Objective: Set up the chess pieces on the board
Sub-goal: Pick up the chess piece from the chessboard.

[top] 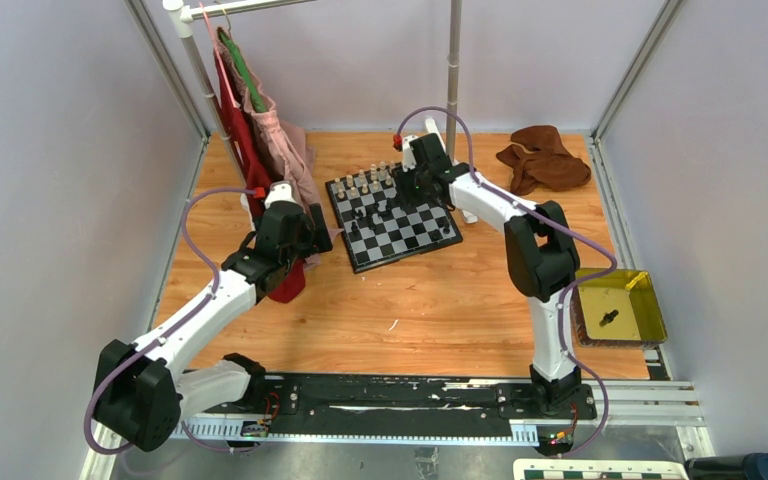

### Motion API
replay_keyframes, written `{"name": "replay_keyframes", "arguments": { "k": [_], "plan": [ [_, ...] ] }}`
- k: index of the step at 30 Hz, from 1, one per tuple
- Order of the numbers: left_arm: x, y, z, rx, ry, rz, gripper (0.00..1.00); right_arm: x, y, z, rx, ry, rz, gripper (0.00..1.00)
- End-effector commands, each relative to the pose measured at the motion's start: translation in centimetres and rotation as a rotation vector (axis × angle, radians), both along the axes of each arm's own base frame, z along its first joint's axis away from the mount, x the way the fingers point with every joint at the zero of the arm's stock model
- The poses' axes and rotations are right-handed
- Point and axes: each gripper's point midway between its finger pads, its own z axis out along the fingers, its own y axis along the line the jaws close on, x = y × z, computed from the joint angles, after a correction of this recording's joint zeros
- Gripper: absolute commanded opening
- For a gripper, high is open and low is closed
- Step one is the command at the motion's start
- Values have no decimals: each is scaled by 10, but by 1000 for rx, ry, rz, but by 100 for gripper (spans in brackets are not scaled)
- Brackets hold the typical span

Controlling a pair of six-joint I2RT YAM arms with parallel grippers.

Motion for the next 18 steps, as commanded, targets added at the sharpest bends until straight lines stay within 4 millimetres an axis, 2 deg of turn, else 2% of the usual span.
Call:
{"name": "replay_keyframes", "arguments": {
  "k": [1, 18],
  "plan": [
    [6, 3, 9, 12, -20, 11, 100, 6, 0, 0, 12, 15, -9, 44],
    [11, 2, 5, 38, -8, 6, 100, 16, 4, -12, 9, 22, -11, 40]
  ]
}}
